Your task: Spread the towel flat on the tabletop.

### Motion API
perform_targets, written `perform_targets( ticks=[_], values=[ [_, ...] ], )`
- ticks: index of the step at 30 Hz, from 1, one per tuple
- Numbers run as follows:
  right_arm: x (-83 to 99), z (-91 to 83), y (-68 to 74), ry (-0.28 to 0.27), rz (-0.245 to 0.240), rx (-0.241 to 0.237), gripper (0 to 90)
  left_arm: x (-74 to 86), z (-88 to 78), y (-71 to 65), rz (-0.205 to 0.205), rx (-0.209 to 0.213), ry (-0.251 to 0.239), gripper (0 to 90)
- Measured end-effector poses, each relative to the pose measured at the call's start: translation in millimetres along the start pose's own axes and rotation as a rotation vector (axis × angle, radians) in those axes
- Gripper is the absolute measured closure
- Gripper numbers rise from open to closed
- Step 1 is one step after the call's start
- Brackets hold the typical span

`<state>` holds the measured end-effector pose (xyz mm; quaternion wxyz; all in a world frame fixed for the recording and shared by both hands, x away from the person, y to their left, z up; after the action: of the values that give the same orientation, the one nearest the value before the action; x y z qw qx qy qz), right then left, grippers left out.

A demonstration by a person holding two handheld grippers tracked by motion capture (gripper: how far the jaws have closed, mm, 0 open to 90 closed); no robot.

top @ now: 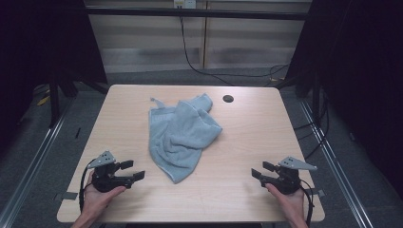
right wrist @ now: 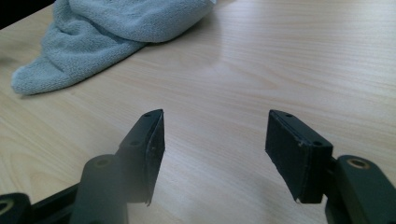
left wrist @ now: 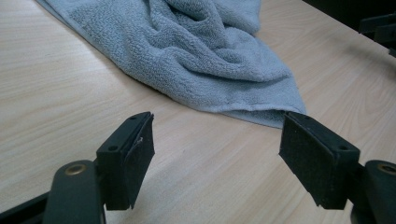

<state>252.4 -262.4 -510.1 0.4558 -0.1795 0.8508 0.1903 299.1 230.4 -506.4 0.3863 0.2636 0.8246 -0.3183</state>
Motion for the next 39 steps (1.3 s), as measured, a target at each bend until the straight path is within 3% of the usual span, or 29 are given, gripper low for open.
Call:
perform_targets(
  ticks=[8,15,19,23,24,25,27,30,31,34,35,39],
  values=[
    [-0.7,5.6,9.9,0.037,-0.016,-0.070,38.2,-1.7,3.4,-1.6,0.011,0.000,0.006,26.0],
    [-6.8,9.8,18.6,0.063,-0.037,-0.087,37.7,-5.4,4.7,-7.1,0.028,0.021,0.003,34.6],
    [-18.2,18.1,31.1,0.062,-0.044,-0.150,35.6,-16.1,8.9,-13.5,0.039,0.029,-0.009,38.8],
    [-31.2,29.9,33.7,0.055,-0.048,-0.172,34.0,-30.7,28.2,-20.6,0.108,0.060,0.025,41.8],
    [-31.2,29.9,33.7,0.055,-0.048,-0.172,34.0,-30.7,28.2,-20.6,0.108,0.060,0.025,41.8],
    [-35.2,33.8,33.3,0.052,-0.044,-0.176,33.0,-36.2,33.5,-20.7,0.125,0.061,0.028,41.8],
    [-49.1,49.4,32.0,0.049,-0.050,-0.191,32.5,-49.0,43.9,-18.7,0.119,0.071,0.018,43.8],
    [-57.0,58.3,32.3,0.043,-0.058,-0.200,32.5,-55.7,52.5,-14.7,0.119,0.066,0.019,45.2],
    [-62.2,64.6,33.4,0.040,-0.060,-0.213,32.5,-56.5,56.4,-11.7,0.098,0.070,0.009,47.2],
    [-71.2,80.3,37.6,0.029,-0.076,-0.232,32.9,-49.5,69.0,-2.2,0.078,0.046,0.027,52.7],
    [-72.8,90.6,41.7,0.054,-0.094,-0.239,32.9,-41.2,75.7,1.7,0.088,0.030,0.060,53.3],
    [-71.4,107.1,50.3,0.089,-0.124,-0.261,32.4,-30.2,86.1,4.6,0.107,0.016,0.113,52.7]
  ],
)
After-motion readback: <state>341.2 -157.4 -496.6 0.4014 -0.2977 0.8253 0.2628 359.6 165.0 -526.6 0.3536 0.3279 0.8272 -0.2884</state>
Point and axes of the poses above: each handheld gripper's, and its own axes: z roughly forward along the jaws, x roughly out of its underside, y roughly to its left, the point moved 4 cm from there along z, roughly forward along the jaws, and after that the axes turned 3 degrees about -z, right-handed, at the moved point
